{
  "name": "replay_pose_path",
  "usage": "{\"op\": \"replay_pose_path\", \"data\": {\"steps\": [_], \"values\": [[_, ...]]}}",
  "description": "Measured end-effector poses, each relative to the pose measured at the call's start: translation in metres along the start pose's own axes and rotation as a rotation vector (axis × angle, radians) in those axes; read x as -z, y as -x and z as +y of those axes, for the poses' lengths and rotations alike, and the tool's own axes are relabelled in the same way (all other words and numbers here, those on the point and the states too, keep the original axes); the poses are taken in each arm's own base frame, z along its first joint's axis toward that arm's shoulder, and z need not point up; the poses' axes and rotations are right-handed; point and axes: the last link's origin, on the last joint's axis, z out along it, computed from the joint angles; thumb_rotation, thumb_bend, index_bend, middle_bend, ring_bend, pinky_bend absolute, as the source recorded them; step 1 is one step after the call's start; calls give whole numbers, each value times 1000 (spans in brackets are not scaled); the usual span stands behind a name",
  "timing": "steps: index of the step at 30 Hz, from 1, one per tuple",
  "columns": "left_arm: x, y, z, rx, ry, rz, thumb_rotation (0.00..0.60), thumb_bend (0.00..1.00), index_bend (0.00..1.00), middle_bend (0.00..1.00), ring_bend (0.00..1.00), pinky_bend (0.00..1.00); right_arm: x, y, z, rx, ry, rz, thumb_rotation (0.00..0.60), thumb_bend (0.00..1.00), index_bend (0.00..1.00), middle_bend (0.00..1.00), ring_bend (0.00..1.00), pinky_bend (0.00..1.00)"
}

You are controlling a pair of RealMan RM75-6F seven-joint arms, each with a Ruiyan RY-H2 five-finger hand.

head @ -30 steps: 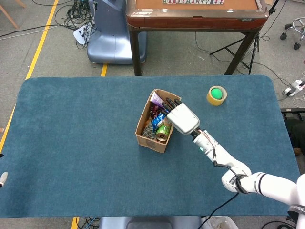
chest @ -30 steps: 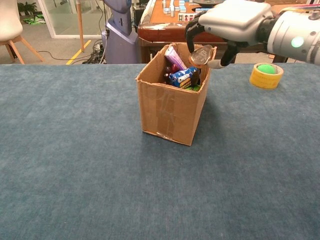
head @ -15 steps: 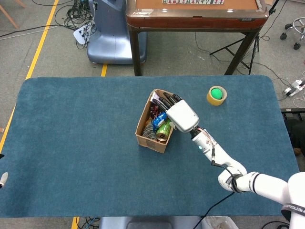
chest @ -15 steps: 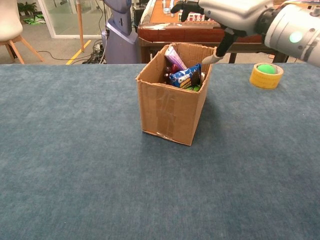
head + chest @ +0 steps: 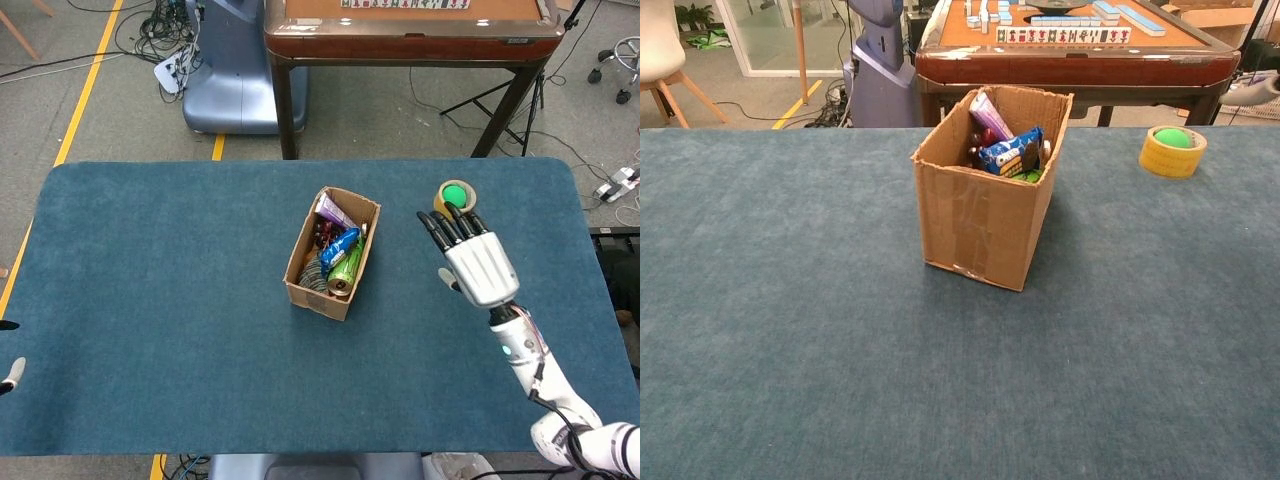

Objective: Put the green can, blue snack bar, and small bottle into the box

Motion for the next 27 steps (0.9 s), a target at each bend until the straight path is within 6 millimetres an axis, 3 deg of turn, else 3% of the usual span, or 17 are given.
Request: {"op": "replay_pose_path", "data": {"steps": [6, 12, 21, 27], "values": [[0, 9, 7, 1, 59, 4, 600, 311, 356, 320, 280, 455, 55, 2, 26, 11, 94, -13, 600, 11, 206, 230, 111, 289], [-1, 16, 10, -14, 67, -14, 600, 311, 356, 320, 280, 455, 98, 14, 49, 4, 224, -64, 600, 11, 281, 261, 127, 289], [-4, 20, 11, -15, 78, -12, 600, 311, 357, 320, 280, 455, 142, 30, 74, -24, 443, -187, 600, 13, 294, 262, 127, 289], [-6, 21, 10, -16, 80, -6, 600, 311, 357, 320, 280, 455, 151, 31, 79, -51, 464, -207, 600, 21, 310, 262, 127, 289]]}}
